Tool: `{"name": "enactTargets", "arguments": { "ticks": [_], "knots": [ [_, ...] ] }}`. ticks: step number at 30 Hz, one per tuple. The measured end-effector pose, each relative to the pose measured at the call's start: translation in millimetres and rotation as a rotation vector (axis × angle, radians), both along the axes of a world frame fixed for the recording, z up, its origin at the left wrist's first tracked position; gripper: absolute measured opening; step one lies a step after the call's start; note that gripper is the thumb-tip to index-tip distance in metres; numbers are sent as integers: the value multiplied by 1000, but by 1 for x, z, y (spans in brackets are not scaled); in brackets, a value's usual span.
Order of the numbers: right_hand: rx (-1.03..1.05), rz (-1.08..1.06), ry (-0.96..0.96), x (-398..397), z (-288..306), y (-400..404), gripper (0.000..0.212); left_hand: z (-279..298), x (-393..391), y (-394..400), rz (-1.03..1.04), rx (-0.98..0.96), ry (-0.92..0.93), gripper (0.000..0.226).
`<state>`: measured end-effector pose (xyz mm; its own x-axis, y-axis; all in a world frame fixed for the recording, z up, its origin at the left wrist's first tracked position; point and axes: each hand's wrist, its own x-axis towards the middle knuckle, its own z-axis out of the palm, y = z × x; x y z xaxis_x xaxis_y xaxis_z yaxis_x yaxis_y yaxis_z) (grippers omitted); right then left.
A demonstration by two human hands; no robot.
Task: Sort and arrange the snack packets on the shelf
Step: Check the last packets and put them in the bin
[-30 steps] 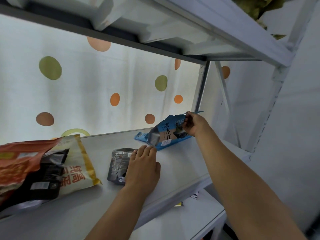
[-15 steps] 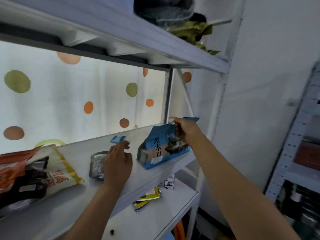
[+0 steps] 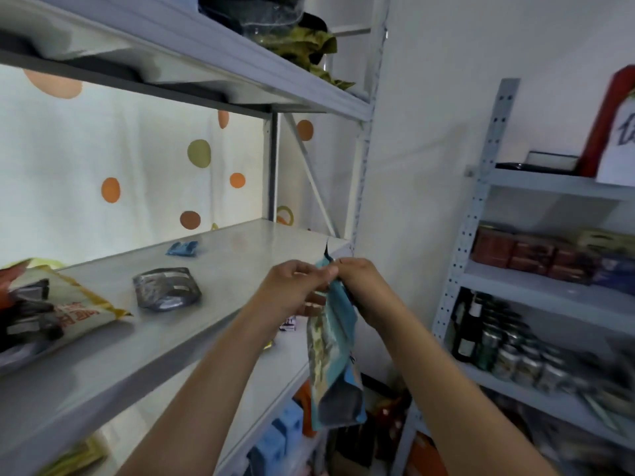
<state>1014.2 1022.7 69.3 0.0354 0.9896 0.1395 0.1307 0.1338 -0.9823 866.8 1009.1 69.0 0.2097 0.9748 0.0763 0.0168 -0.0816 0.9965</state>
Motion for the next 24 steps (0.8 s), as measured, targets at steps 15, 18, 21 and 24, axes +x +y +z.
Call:
{"name": "enactTargets", "arguments": {
  "ticks": [15, 18, 21, 24],
  "knots": [
    [-456, 102, 260, 10, -158, -113, 25, -170, 12, -67, -164, -502, -219, 18],
    [-421, 25, 257, 9, -179, -128, 21, -186, 14, -77, -205, -567, -241, 9],
    [-386, -46, 261, 8, -199, -144, 25, -204, 14, -85, -244, -560, -204, 11],
    [-385, -102, 321, 4, -216, -155, 25, -222, 17, -91, -230, -606, -232, 8]
  ]
}}
